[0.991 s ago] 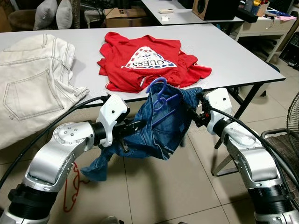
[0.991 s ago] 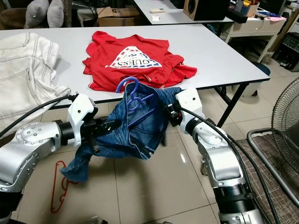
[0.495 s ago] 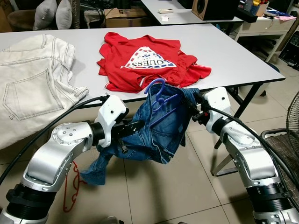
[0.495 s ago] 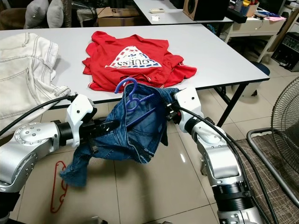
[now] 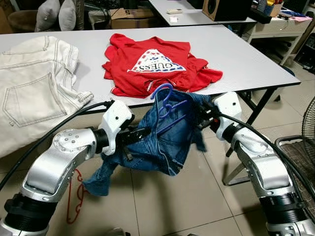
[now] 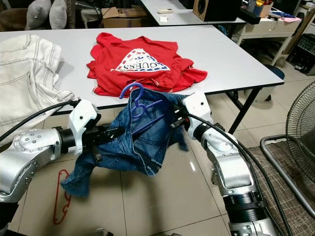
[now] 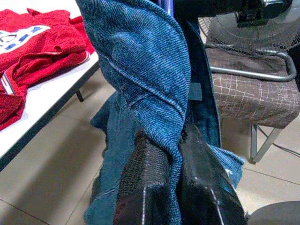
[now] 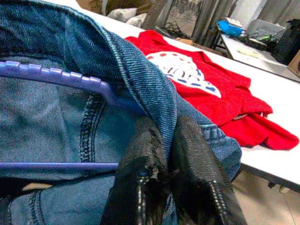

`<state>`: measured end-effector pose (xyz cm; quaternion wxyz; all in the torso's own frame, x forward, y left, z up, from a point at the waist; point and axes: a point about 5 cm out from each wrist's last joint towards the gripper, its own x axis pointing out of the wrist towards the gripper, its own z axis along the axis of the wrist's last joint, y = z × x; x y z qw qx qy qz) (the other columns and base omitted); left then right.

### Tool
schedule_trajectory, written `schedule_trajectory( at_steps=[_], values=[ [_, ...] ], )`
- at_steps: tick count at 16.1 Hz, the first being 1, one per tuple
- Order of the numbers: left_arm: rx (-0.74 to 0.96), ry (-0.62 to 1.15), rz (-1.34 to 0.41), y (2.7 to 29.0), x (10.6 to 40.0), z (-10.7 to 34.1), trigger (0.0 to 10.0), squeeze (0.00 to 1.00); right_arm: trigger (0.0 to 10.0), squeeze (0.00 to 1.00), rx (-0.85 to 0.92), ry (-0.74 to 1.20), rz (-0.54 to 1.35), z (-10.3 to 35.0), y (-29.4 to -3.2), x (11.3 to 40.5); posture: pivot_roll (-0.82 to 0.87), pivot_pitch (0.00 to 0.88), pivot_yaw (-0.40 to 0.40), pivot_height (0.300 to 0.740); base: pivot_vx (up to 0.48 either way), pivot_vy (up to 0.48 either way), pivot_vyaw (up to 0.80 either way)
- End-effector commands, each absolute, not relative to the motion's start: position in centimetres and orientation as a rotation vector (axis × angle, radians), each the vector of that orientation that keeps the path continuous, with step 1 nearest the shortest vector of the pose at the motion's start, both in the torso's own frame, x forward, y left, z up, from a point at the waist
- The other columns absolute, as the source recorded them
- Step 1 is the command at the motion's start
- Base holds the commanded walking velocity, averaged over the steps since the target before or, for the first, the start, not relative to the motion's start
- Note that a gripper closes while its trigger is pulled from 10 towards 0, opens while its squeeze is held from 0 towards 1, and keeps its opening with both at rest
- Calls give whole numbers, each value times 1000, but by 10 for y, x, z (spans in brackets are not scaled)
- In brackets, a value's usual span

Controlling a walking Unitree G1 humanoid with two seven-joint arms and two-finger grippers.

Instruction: Hang hanger

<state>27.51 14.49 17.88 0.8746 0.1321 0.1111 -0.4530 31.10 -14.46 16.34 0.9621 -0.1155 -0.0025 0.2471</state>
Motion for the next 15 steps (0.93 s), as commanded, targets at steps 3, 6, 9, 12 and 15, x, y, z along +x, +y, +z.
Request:
schedule_trajectory(
  at_steps=[3, 6, 9, 12, 15],
  values=[
    [361, 201, -939, 143, 277, 183, 0, 0, 0, 0, -218, -15, 507, 163, -145, 308, 34, 63, -29, 740, 0, 0, 0],
    [455, 193, -915, 140, 272, 171, 0, 0, 0, 0, -204, 18, 516, 144, -141, 298, 36, 86, -28, 740, 0, 0, 0],
    [520, 188, -879, 136, 267, 161, 0, 0, 0, 0, -190, 63, 516, 125, -139, 286, 38, 91, -25, 740, 0, 0, 0],
    [584, 172, -830, 137, 269, 157, 0, 0, 0, 0, -180, 44, 490, 126, -140, 283, 39, 91, -27, 740, 0, 0, 0],
    [669, 240, -736, 151, 277, 147, 0, 0, 0, 0, -168, -74, 407, 143, -153, 285, 39, 95, -29, 740, 0, 0, 0]
  ],
)
